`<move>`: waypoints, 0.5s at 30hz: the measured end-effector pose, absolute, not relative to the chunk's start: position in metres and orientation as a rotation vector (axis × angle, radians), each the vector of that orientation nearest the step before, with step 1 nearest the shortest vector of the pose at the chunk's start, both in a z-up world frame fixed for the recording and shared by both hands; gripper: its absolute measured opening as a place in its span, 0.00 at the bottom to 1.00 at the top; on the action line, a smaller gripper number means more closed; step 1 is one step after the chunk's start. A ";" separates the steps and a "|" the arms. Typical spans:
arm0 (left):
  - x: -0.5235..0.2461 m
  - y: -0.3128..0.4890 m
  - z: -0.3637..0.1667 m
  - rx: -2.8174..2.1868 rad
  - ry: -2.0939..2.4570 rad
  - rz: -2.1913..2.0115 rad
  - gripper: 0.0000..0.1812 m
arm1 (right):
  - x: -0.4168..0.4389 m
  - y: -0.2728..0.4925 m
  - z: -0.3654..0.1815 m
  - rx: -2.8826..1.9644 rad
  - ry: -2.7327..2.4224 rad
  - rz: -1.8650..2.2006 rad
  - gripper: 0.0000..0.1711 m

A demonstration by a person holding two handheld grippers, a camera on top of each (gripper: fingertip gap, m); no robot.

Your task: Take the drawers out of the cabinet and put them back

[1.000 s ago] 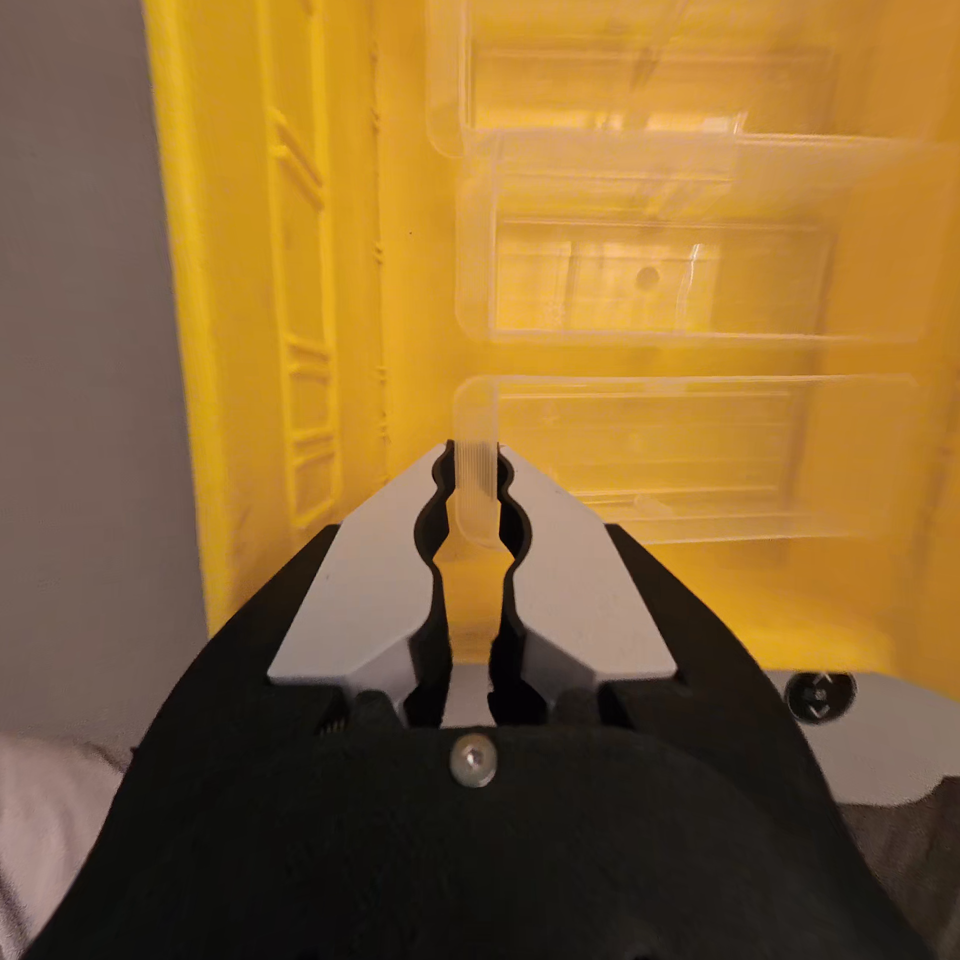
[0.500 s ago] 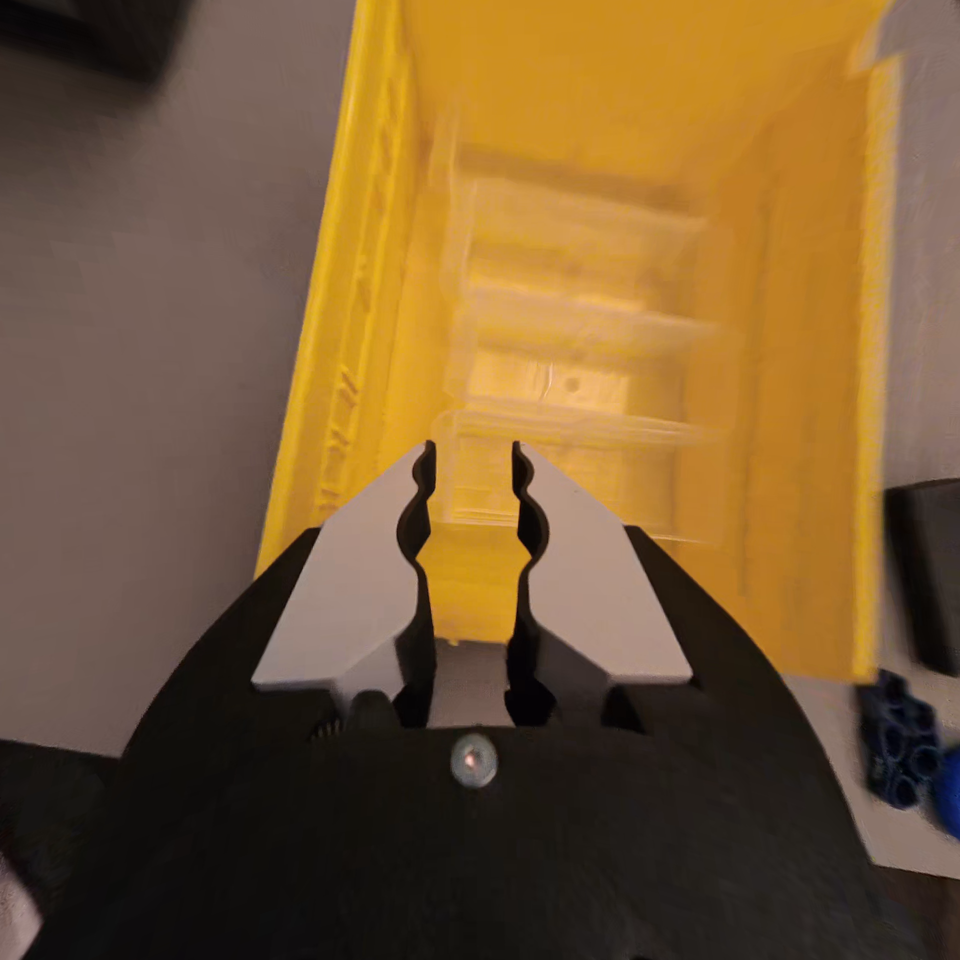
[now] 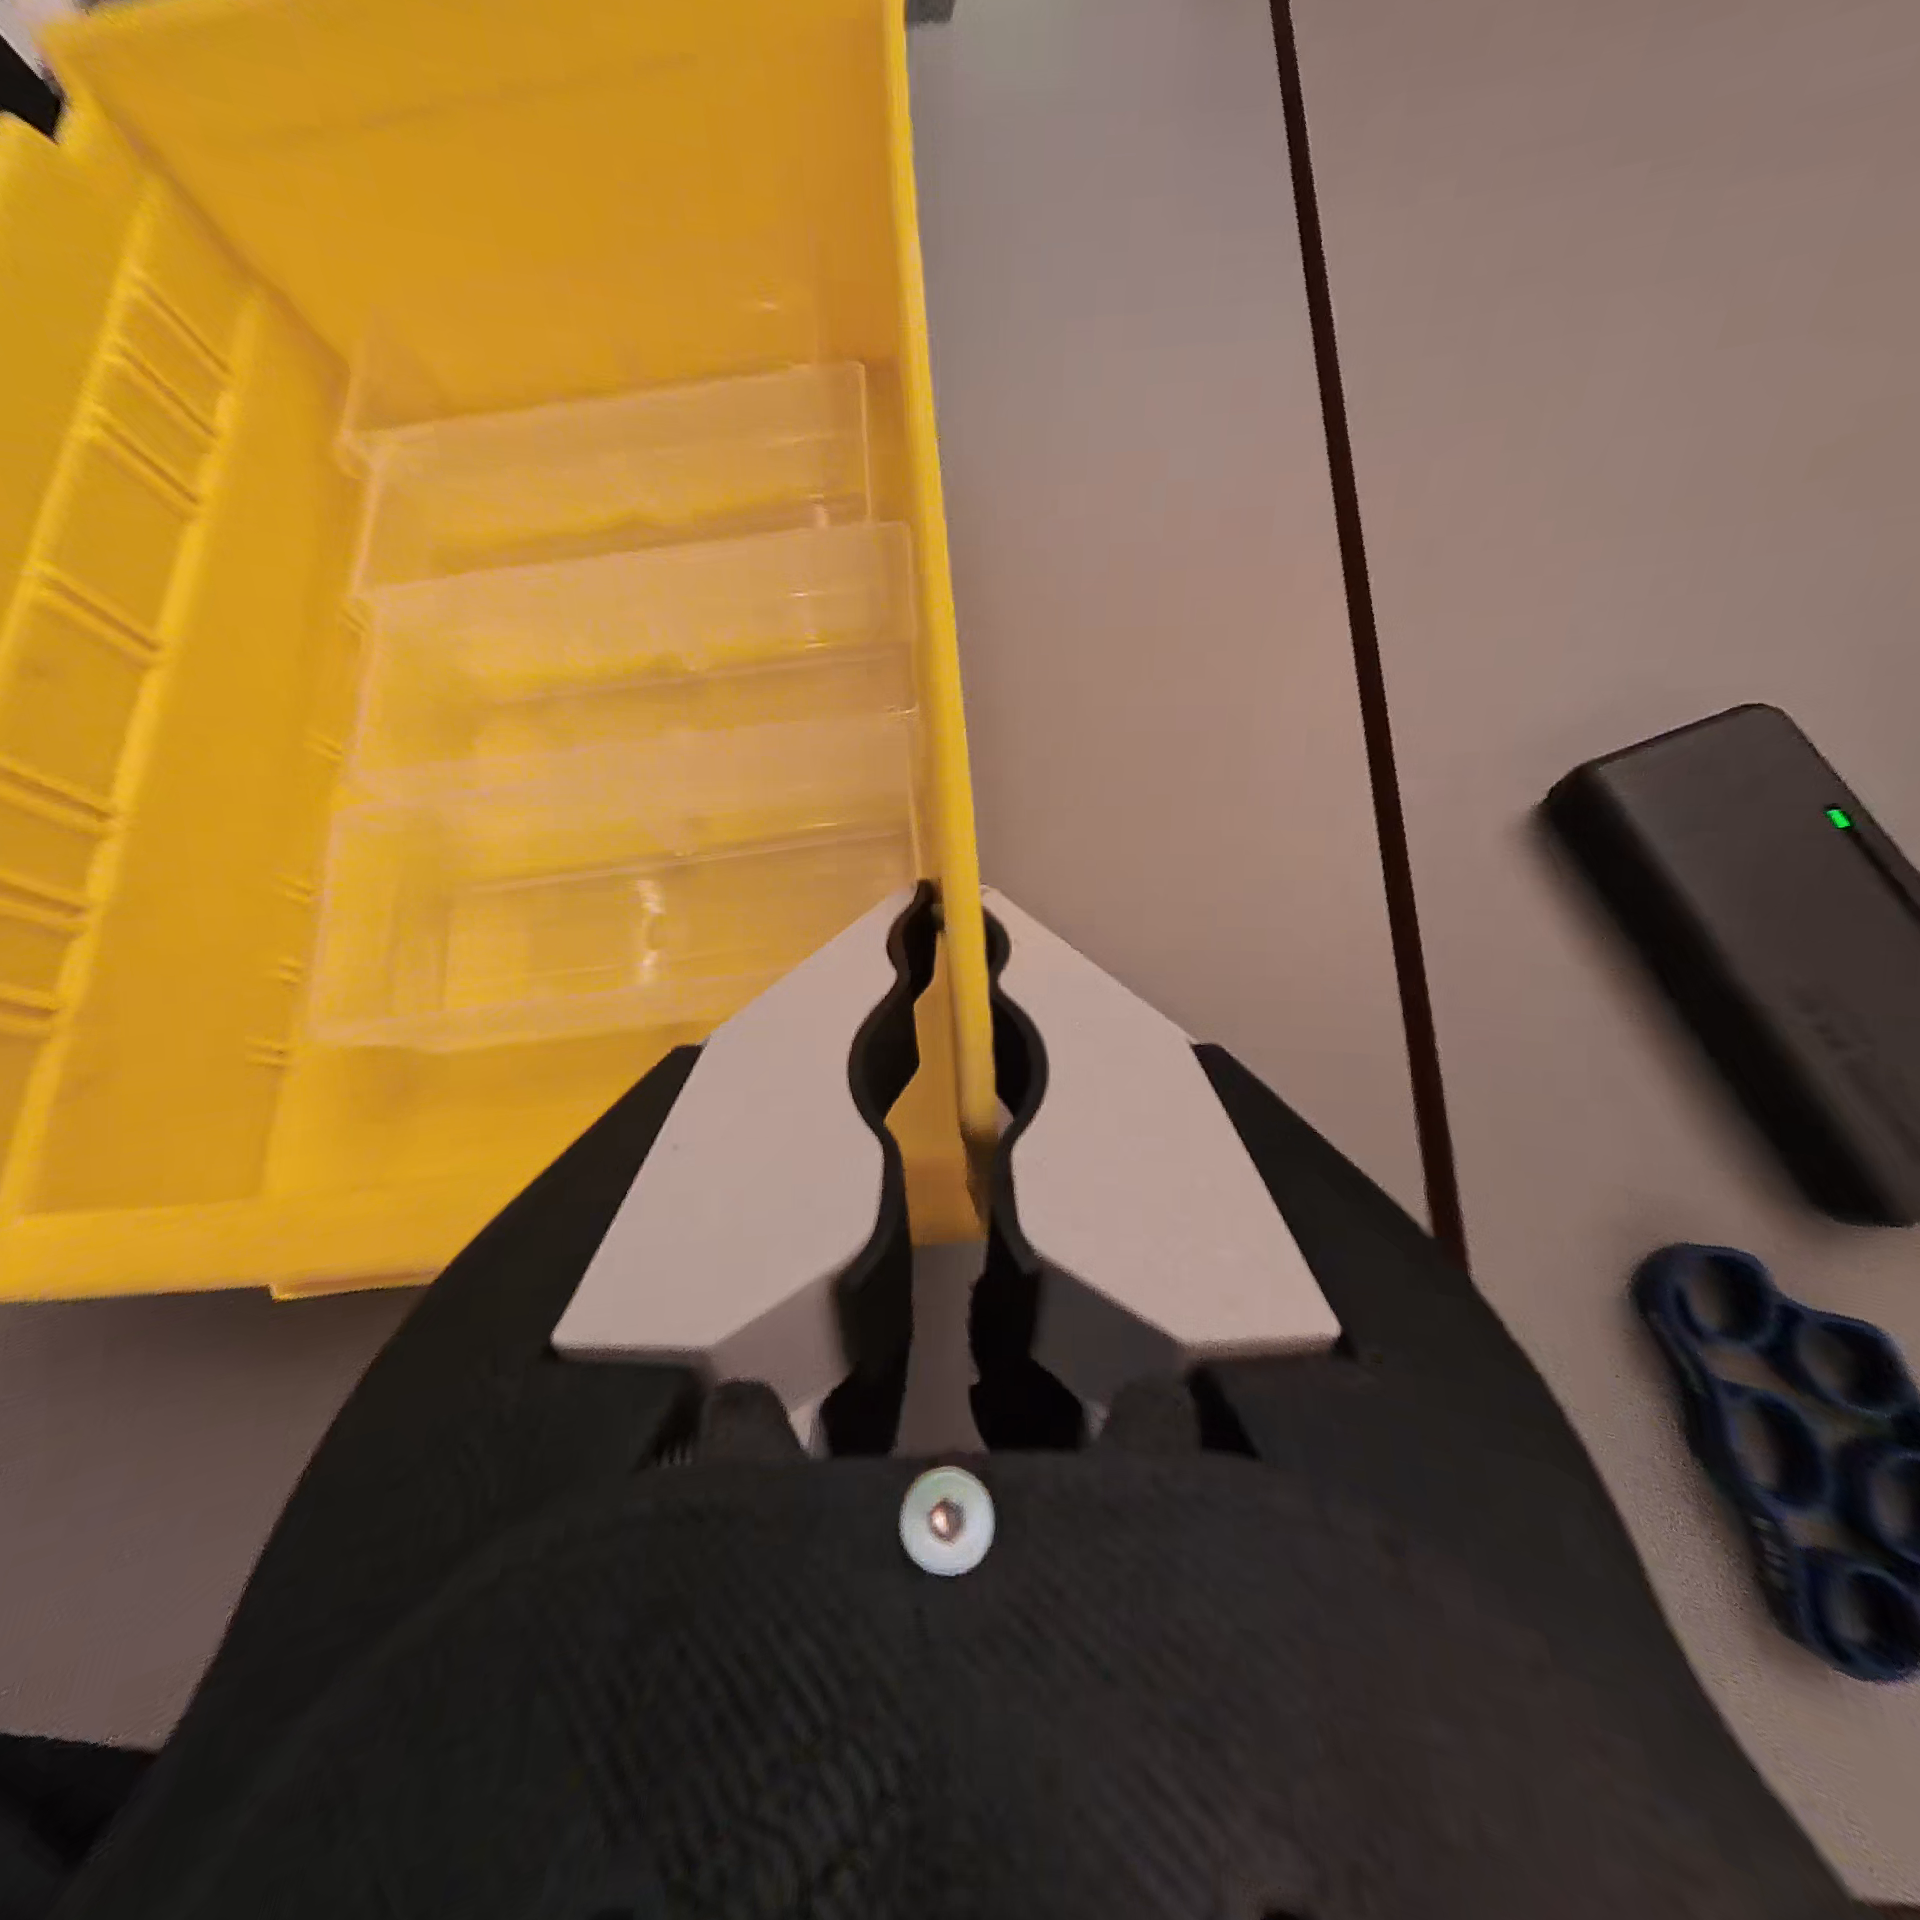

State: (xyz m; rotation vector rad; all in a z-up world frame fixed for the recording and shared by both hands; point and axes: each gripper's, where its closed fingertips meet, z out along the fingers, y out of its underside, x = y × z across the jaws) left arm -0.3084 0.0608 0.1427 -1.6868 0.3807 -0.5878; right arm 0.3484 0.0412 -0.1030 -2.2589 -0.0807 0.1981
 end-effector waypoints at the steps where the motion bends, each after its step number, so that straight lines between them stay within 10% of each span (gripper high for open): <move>1: -0.336 0.054 0.143 -1.667 0.292 -0.475 0.29 | 0.345 0.038 -0.103 -2.244 -0.076 0.225 0.02; 9: -0.585 -0.050 0.038 -1.755 -0.244 0.206 0.45 | 0.321 -0.020 -0.102 -2.221 -0.113 0.084 0.02; 15: -0.615 -0.055 -0.018 -1.816 -0.246 0.093 0.42 | 0.290 -0.057 -0.102 -2.223 -0.100 0.028 0.02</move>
